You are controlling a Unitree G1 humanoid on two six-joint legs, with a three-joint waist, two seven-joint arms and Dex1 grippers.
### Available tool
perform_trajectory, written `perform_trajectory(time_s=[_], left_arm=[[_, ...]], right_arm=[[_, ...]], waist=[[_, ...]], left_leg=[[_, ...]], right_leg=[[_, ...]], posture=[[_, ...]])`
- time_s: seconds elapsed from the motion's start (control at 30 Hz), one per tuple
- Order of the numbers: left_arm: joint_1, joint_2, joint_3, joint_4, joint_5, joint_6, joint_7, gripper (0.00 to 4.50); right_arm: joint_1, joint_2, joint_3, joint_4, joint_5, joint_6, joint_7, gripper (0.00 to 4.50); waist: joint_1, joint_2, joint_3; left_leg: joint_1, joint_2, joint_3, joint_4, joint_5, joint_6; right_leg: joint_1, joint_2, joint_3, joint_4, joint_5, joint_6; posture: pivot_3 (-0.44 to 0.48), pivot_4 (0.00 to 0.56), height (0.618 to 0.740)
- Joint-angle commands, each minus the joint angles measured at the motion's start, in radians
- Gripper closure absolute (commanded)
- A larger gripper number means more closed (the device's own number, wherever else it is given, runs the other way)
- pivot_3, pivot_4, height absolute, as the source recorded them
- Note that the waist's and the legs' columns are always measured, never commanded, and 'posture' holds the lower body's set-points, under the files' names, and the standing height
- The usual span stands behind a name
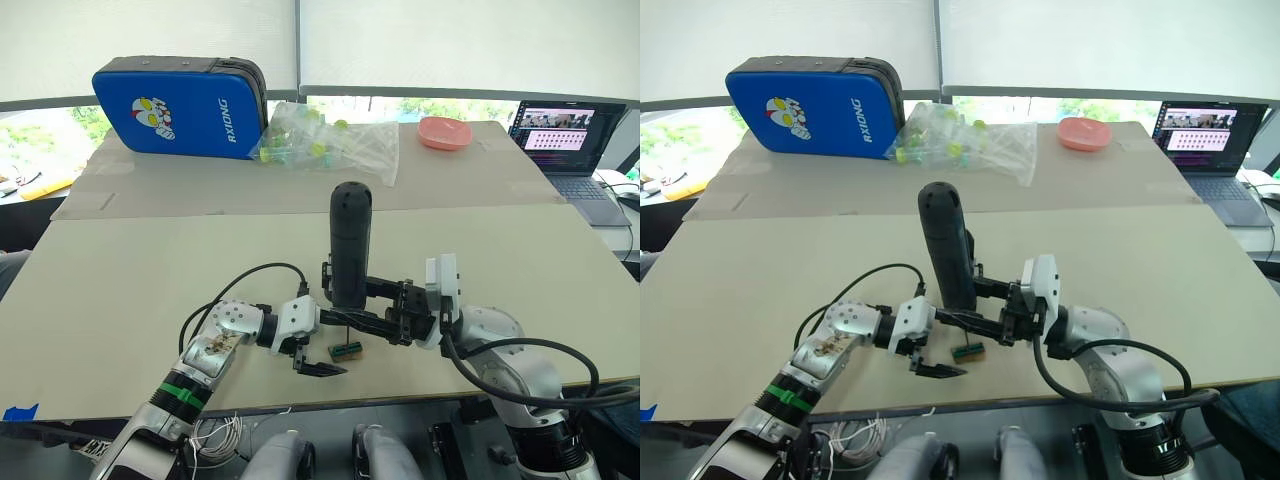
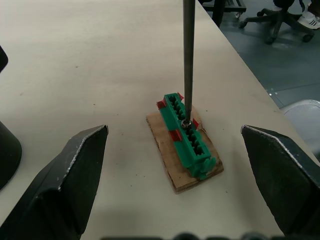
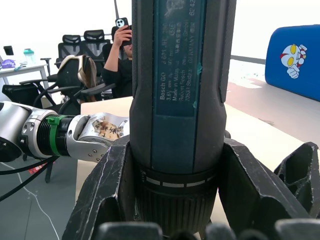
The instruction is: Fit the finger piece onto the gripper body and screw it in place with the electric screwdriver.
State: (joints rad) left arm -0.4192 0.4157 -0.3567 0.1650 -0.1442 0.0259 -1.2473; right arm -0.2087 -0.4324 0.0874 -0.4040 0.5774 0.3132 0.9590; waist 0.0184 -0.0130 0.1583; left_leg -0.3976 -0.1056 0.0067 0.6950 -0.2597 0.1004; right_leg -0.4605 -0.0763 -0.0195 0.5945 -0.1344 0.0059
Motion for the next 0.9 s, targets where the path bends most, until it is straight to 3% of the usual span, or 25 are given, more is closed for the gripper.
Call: perform_trajectory(time_s=[0.03, 0.7, 0.9], left_arm=[[-0.004, -0.001, 0.001, -0.037, -0.008, -0.009, 0.000, 0.00], [-0.001, 0.007, 0.014, -0.044, -0.013, -0.001, 0.012, 0.00], [0.047, 0.075, 0.055, -0.138, -0.062, 0.054, 0.001, 0.00]], right_arm=[[-0.013, 0.007, -0.014, -0.042, 0.031, -0.016, -0.002, 2.60], [-0.011, 0.016, -0.010, -0.033, 0.017, -0.039, 0.004, 2.60], [-0.049, 0.004, -0.043, -0.134, 0.108, 0.046, -0.054, 2.60]], waist=[[0.000, 0.000, 0.000], [0.000, 0.000, 0.000], [-0.005, 0.000, 0.000]], left_leg=[[0.000, 0.000, 0.000, 0.000, 0.000, 0.000], [0.000, 0.000, 0.000, 0.000, 0.000, 0.000], [0.000, 0.000, 0.000, -0.001, 0.000, 0.000]], right_leg=[[0.000, 0.000, 0.000, 0.000, 0.000, 0.000], [0.000, 0.000, 0.000, 0.000, 0.000, 0.000], [-0.001, 0.000, 0.000, 0.000, 0.000, 0.000]], posture=[[0.000, 0.150, 0.740], [0.000, 0.150, 0.740], [0.000, 0.150, 0.740]])
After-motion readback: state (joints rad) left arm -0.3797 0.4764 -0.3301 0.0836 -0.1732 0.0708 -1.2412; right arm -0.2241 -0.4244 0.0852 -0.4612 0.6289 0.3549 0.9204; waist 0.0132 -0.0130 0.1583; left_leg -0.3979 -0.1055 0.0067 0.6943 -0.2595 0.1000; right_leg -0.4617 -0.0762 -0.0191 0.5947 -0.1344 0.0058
